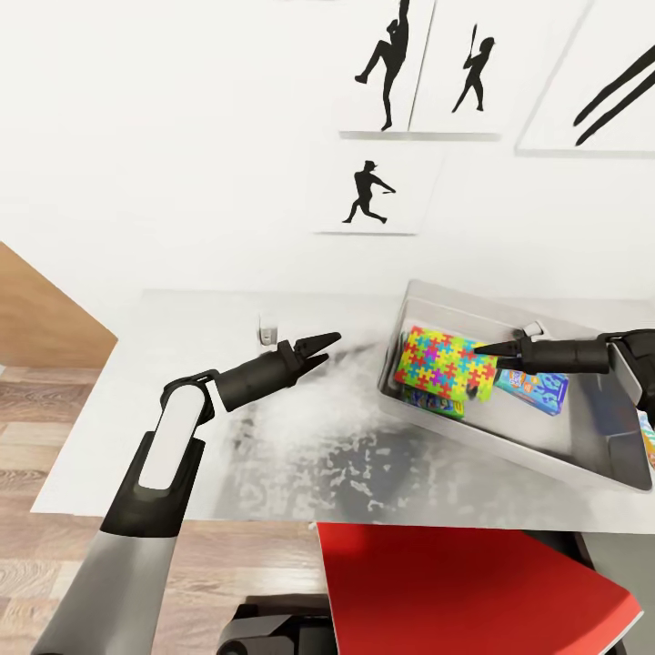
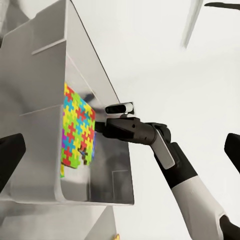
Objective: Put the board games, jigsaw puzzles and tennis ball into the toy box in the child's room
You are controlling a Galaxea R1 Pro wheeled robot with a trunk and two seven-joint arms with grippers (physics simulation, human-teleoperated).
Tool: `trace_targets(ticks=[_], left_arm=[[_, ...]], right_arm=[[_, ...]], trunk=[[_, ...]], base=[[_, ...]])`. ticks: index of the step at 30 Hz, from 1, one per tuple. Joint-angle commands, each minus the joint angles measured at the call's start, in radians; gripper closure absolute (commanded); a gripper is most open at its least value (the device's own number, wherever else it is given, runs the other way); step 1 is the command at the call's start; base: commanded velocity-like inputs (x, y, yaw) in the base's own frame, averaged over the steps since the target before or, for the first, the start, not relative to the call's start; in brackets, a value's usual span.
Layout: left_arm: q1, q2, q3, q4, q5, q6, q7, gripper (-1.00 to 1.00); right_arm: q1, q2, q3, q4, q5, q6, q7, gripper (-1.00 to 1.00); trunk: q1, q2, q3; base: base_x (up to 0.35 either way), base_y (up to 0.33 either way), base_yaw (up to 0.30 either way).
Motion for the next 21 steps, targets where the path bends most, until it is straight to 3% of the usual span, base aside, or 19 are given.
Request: trace_targets(ticks=[1,21], left_arm=[[-0.001,-0.001,0.001,0.0,-0.007,0.004,-0.007,-1.0],[-0.001,-0.004,0.001,0.0,-0.007,0.004,-0.006,-1.0]], right_arm=[[-0.001,-0.001,0.007,0.0,-0.01,0.009,-0.003,-1.0],[-0.004,-0.004,0.007,0.0,-0.011,0.01,-0.011,-1.0]], trunk=[[0.001,-0.002,-0.001],[0.001,-0.002,-0.001]], base=[[0.0,0.0,0.0],[0.0,0.0,0.0]])
